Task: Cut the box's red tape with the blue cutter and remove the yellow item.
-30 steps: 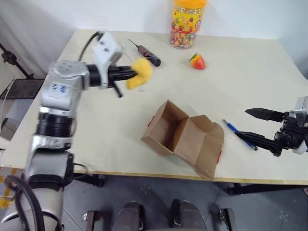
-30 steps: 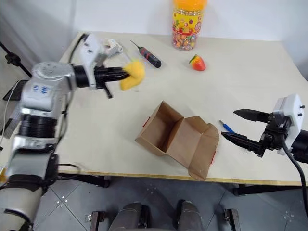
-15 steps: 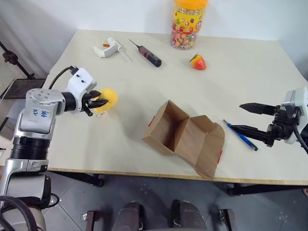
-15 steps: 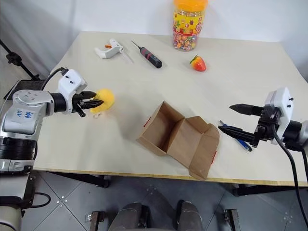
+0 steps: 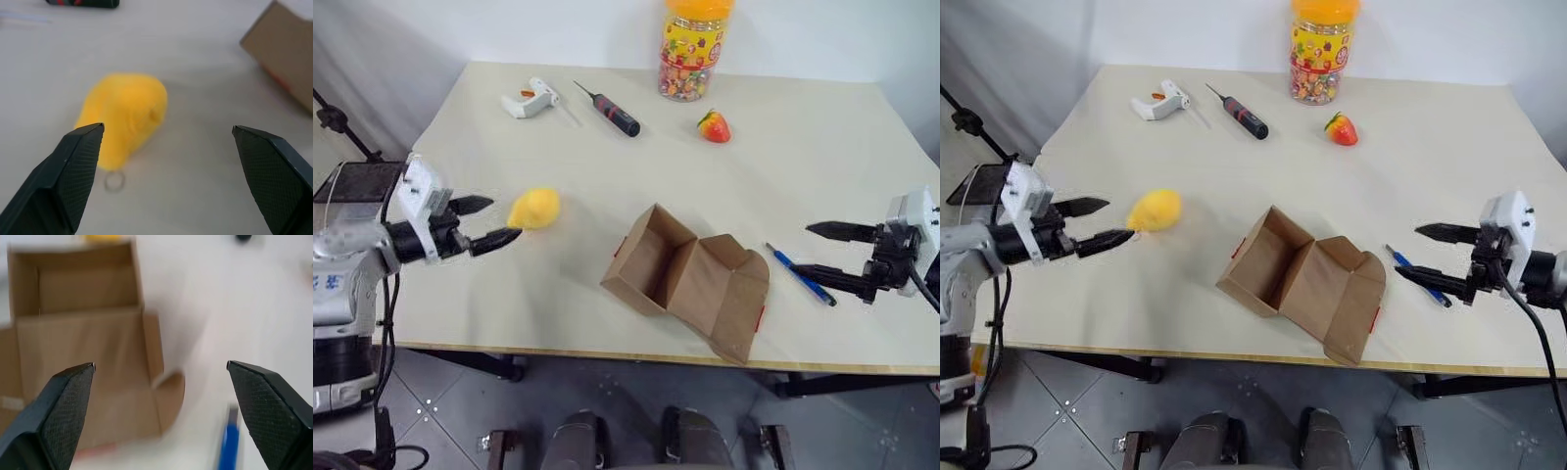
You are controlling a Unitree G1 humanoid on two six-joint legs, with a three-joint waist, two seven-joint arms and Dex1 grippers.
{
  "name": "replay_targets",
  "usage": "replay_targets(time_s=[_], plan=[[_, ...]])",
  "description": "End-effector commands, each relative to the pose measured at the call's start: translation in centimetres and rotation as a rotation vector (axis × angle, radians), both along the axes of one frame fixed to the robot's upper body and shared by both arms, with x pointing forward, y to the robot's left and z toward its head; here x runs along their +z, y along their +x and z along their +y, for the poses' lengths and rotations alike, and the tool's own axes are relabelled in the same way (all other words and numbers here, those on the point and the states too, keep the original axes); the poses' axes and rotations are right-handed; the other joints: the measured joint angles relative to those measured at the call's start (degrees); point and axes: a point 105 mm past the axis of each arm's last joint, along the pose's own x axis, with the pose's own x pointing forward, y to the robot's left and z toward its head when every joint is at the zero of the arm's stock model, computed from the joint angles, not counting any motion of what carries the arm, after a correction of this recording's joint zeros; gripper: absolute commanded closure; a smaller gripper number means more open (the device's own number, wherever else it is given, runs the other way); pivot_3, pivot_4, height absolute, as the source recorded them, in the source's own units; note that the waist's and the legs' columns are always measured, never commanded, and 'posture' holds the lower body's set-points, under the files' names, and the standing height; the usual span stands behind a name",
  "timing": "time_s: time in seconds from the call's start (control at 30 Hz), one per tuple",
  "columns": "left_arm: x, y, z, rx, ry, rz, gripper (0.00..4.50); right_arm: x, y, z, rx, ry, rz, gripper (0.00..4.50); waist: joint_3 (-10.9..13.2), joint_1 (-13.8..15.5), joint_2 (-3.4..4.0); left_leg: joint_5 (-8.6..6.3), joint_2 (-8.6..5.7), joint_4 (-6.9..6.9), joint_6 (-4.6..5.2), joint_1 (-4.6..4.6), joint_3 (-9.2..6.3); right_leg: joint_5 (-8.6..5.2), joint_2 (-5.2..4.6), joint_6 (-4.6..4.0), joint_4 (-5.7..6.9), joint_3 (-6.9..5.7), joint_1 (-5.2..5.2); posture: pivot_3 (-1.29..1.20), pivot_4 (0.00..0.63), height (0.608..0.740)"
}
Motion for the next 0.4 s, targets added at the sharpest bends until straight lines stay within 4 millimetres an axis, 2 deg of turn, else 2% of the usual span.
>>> replay_targets(time_s=[0.03,0.1,0.23,0.4], plan=[[1.4,-1.9,-0.4,-0.079,-0.016,-0.138,0.05,-0.9,-0.7,-1.5,0.020,-0.084,0.015,0.00,0.00,0.07,0.00,0.00,0.01,0.00,0.00,-0.01,0.02,0.00,0.00,0.00,-0.02,0.00,0.00,0.00,0.150,0.740],[0.9,-3.0,-0.2,-0.121,-0.055,-0.143,0.05,-1.9,-1.0,-2.2,0.018,-0.096,0.028,0.00,0.00,0.07,0.00,0.00,0.03,0.04,0.00,-0.02,0.01,0.00,0.00,-0.01,-0.01,0.00,0.00,0.00,0.150,0.740],[-2.2,-4.9,1.1,-0.103,-0.037,-0.044,0.05,-3.3,-0.8,-3.6,-0.009,-0.109,0.011,0.00,-0.03,-0.27,0.09,0.00,0.05,0.00,-0.01,0.20,0.10,-0.01,0.01,-0.01,-0.02,0.09,0.16,0.00,0.150,0.740],[-2.7,-5.7,0.1,-0.126,-0.077,-0.062,0.05,-4.6,-1.5,-4.7,-0.074,-0.102,0.020,0.00,0.00,-0.08,0.14,-0.01,0.11,-0.02,-0.02,0.31,0.13,-0.03,0.01,-0.05,-0.04,0.14,0.24,0.00,0.150,0.740]])
